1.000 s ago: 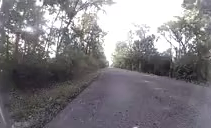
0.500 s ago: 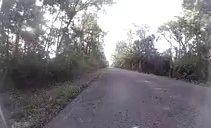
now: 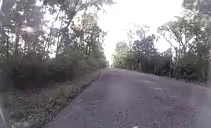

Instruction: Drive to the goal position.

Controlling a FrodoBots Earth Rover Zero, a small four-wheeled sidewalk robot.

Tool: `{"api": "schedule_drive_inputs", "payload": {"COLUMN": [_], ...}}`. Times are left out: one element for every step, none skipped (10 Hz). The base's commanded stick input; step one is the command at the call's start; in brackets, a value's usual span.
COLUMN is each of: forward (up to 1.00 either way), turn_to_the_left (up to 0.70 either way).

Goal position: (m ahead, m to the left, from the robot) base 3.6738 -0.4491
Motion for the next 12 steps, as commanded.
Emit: {"api": "schedule_drive_inputs", "payload": {"forward": [0.05, 0.05, 0.05, 0.05, 0.05, 0.05, 0.05, 0.05, 0.05, 0.05, 0.05, 0.05], "turn_to_the_left": [0.0, 0.0, 0.0, 0.0, 0.0, 0.0, 0.0, 0.0, 0.0, 0.0, 0.0, 0.0]}}
